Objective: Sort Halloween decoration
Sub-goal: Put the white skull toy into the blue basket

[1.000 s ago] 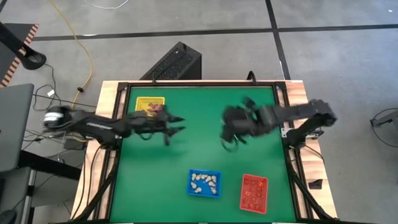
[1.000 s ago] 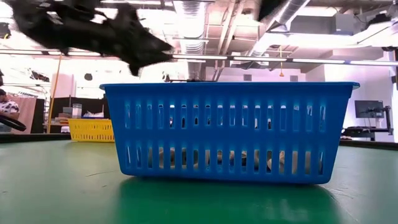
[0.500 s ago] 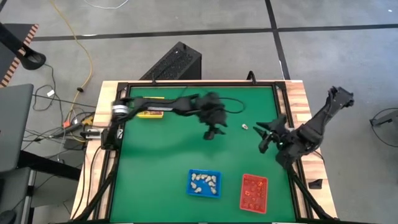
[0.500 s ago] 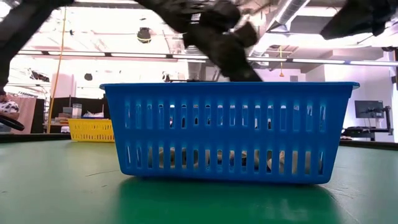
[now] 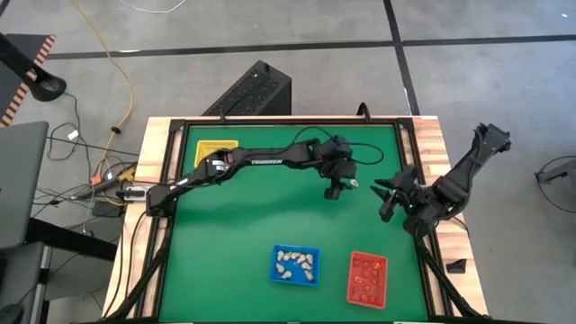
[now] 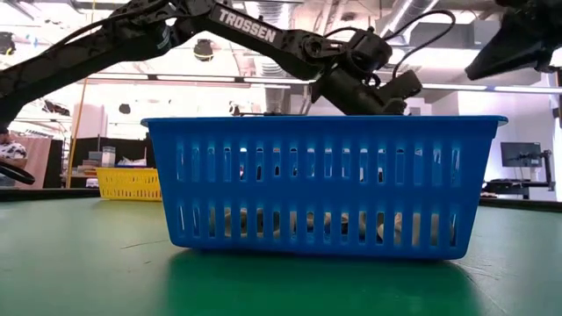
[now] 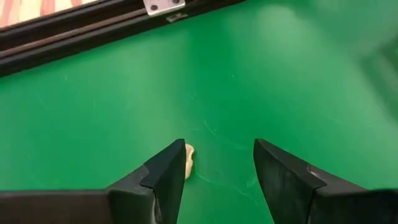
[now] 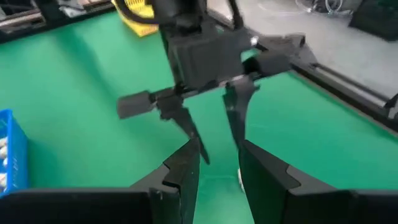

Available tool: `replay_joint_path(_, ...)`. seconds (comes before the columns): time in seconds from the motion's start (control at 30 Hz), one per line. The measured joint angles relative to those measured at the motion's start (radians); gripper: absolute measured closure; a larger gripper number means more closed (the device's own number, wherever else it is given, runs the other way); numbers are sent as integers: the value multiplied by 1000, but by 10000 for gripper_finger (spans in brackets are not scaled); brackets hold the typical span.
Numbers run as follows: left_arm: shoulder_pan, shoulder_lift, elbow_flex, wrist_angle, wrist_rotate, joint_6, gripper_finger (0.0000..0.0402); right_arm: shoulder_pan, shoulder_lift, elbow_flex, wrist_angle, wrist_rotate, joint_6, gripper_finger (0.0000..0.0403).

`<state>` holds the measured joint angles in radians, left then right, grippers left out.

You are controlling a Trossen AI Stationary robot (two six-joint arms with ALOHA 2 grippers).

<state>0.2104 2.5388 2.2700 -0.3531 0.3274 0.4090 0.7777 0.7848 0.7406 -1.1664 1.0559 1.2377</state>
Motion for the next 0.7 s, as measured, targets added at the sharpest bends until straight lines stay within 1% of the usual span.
replay_joint_path(0.17, -5, 28, -2, 42, -26, -19, 223, -8, -6, 0, -3, 1, 3, 260)
replay_joint_path(0.23, -7, 31, -3, 64, -40, -26, 223, -28, 5, -3, -3, -42, 28, 260)
replay_joint_path(0.3, -8, 8, -3, 44, -82, -26, 223, -59, 18, -15, -7, -88, 43, 260)
replay_joint_path(0.4, 0, -74, -2, -84, -198, 0, 223, -123, 24, -44, -1, -137, 46, 260)
replay_joint_path(0.47, 13, -157, -2, -190, -273, 24, 223, -175, 27, -68, 2, -186, 45, 260)
replay_joint_path(0.53, 26, -241, 1, -269, -323, 39, 223, -233, 38, -98, 21, -228, 20, 260)
replay_joint_path(0.6, 44, -316, 3, -344, -365, 43, 223, -291, 40, -134, 74, -274, -52, 260)
replay_joint_path(0.7, 80, -403, -1, -451, -398, 28, 223, -380, 41, -193, 238, -336, -211, 260)
